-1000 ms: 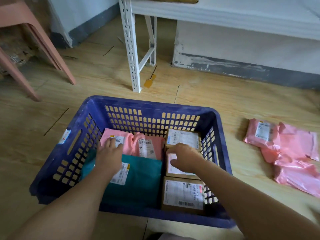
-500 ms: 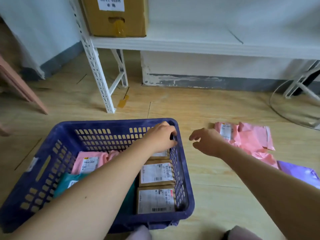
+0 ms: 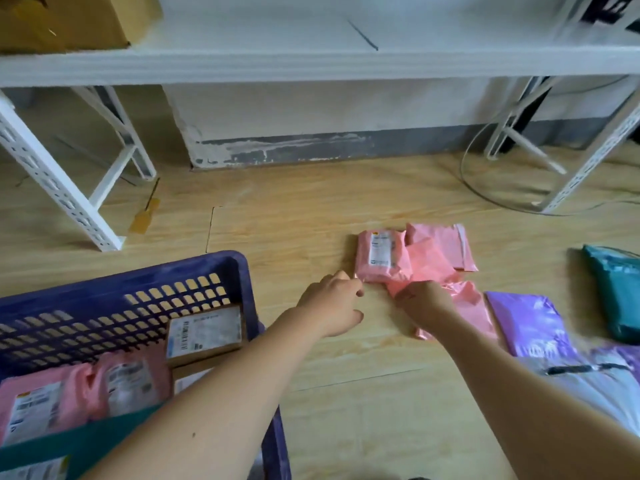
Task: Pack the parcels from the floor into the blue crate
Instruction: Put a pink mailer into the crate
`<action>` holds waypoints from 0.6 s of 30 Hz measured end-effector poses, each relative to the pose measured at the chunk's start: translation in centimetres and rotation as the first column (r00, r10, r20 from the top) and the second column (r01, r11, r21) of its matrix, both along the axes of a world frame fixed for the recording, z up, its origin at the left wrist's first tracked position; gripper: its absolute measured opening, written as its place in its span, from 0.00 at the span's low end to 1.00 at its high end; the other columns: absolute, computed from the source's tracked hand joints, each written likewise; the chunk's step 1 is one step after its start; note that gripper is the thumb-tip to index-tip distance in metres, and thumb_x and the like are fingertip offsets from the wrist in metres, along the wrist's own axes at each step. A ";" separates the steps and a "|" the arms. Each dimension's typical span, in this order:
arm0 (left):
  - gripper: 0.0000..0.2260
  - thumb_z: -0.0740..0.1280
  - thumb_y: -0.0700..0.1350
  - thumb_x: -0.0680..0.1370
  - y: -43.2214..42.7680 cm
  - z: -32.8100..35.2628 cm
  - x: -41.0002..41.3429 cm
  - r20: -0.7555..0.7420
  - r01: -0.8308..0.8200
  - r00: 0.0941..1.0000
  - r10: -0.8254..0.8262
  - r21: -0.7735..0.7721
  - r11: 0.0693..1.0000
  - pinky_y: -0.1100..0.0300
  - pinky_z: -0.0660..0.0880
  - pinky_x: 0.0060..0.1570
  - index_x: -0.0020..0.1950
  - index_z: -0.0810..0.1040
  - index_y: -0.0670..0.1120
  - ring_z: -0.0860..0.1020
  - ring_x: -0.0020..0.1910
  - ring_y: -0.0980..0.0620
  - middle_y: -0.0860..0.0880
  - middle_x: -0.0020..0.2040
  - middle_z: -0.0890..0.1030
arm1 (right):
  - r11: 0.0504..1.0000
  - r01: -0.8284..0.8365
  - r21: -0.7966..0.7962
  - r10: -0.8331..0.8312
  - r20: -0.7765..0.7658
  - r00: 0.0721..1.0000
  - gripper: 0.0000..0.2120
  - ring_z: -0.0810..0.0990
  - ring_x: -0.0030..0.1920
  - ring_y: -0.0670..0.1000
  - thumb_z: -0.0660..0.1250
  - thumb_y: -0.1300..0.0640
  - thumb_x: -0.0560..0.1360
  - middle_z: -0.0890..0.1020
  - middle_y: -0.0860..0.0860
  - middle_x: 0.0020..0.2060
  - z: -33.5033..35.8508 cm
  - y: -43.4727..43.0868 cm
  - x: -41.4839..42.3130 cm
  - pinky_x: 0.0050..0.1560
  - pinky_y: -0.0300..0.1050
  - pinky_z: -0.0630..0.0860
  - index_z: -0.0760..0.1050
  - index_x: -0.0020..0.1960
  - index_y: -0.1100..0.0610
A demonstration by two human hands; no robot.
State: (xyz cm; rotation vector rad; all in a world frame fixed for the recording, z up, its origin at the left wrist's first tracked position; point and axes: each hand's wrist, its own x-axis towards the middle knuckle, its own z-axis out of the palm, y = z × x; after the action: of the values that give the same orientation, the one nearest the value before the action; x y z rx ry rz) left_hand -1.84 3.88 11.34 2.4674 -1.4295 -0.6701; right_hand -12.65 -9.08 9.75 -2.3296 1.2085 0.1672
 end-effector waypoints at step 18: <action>0.20 0.65 0.47 0.76 -12.1 -9.7 1.6 -0.145 0.009 0.989 0.001 0.069 0.998 0.53 0.68 0.63 0.68 0.68 0.49 0.68 0.67 0.48 0.48 0.69 0.65 | 0.998 -0.047 0.035 0.052 -0.189 0.981 0.25 0.67 0.67 0.63 0.58 0.55 0.72 0.62 0.58 0.71 -14.7 -9.7 0.3 0.60 0.57 0.73 0.67 0.69 0.50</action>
State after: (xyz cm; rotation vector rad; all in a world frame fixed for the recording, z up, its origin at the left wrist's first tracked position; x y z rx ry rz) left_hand -0.25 -8.21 1.65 2.4103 -1.3798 -0.8950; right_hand -12.34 -18.80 -4.95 -2.3609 1.2280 0.4313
